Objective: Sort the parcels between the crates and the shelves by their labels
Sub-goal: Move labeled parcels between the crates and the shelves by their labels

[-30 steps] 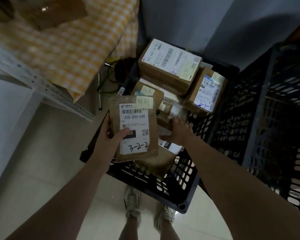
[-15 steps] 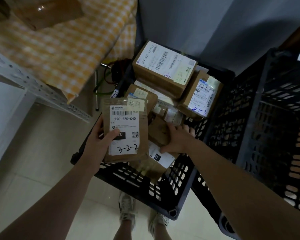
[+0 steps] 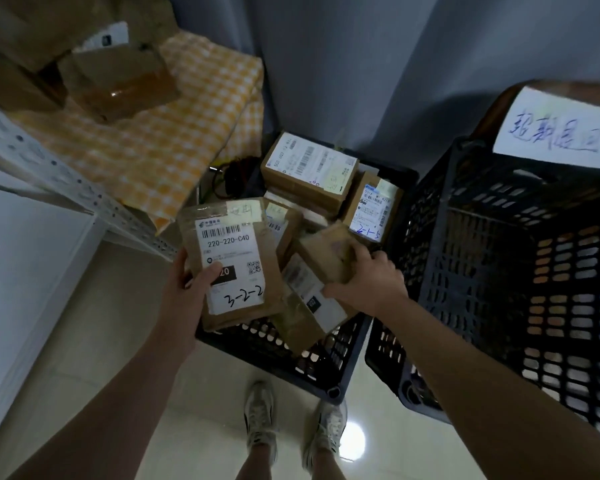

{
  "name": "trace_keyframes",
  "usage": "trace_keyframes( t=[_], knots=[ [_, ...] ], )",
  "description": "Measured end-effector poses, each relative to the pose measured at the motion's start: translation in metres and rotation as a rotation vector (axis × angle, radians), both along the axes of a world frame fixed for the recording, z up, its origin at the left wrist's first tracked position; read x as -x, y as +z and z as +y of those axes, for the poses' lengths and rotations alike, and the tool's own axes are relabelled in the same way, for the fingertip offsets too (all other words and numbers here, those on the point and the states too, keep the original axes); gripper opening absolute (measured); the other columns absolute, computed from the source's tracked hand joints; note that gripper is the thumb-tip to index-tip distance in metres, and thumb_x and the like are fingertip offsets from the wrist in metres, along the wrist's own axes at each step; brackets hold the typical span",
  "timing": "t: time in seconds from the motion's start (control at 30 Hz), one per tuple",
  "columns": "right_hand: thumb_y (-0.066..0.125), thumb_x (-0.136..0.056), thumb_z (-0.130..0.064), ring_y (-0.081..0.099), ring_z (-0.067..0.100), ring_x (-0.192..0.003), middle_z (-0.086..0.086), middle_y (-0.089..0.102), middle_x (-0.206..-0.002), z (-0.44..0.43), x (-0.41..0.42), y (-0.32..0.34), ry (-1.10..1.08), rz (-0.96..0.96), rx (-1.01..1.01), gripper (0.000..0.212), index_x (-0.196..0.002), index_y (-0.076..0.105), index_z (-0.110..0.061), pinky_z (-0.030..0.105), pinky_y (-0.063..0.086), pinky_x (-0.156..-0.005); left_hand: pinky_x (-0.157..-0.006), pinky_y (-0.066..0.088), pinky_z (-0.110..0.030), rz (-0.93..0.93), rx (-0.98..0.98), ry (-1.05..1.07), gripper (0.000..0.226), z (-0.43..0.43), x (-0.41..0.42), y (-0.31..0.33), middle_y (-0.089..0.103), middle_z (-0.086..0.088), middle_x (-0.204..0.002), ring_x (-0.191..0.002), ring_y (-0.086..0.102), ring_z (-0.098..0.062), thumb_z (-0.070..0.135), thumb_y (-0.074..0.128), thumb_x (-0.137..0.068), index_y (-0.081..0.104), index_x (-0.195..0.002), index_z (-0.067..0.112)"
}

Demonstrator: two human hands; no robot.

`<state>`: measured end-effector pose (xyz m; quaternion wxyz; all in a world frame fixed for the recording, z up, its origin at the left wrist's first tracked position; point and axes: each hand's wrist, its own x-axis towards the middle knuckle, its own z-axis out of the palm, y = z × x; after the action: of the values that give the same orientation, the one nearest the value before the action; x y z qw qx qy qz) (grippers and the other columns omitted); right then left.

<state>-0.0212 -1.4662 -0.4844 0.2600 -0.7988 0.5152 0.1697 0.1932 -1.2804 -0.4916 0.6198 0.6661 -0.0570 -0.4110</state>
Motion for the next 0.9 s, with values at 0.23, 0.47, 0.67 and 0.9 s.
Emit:
trace_keyframes(
  t=[0.23,0.47,0.67,0.9],
  knots=[
    [0.065,-0.068,-0.065,0.048,0.037,-0.116,0.011,0.04,-0.13,0.0,0.033,0.08,-0.389,-0.367,0.026,0.092,-0.144,0.015,-0.049,0.05,0.044,-0.098,-0.071,0.058,-0.044,-0.056,0.071,-0.038,0.042,-0.004,0.009,0.071,0.068,0.002,-0.116,-0.096,0.07,-0.025,0.024,0.062,-0.09,0.05,-0.126,0.041],
    [0.074,-0.077,-0.045,0.057,0.024,-0.109,0.004,0.048,-0.135,0.012,0.08,0.117,-0.995,-0.968,-0.166,0.091,-0.146,0.014,-0.04,0.041,0.054,-0.088,-0.073,0.058,-0.041,-0.12,0.105,-0.102,0.048,-0.032,0.026,0.117,0.069,0.006,-0.114,-0.095,0.07,-0.021,0.028,0.066,-0.086,0.049,-0.128,0.043],
    [0.079,-0.071,-0.036,0.056,0.024,-0.108,0.001,0.044,-0.131,0.01,0.127,0.136,-1.188,-1.172,-0.23,0.116,-0.145,-0.011,-0.048,0.049,0.055,-0.084,-0.057,0.056,-0.029,-0.087,0.119,-0.265,0.051,-0.081,0.086,0.146,0.072,0.015,-0.1,-0.083,0.072,-0.012,0.033,0.068,-0.084,0.048,-0.128,0.049],
    [0.081,-0.069,-0.039,0.053,0.03,-0.114,0.007,0.048,-0.133,0.0,0.208,0.112,-1.379,-1.245,-0.285,0.113,-0.146,-0.001,-0.047,0.06,0.044,-0.097,-0.064,0.056,-0.025,-0.095,0.101,-0.344,0.052,-0.13,0.163,0.131,0.07,0.016,-0.106,-0.088,0.07,-0.008,0.042,0.07,-0.078,0.049,-0.125,0.049]
  ],
)
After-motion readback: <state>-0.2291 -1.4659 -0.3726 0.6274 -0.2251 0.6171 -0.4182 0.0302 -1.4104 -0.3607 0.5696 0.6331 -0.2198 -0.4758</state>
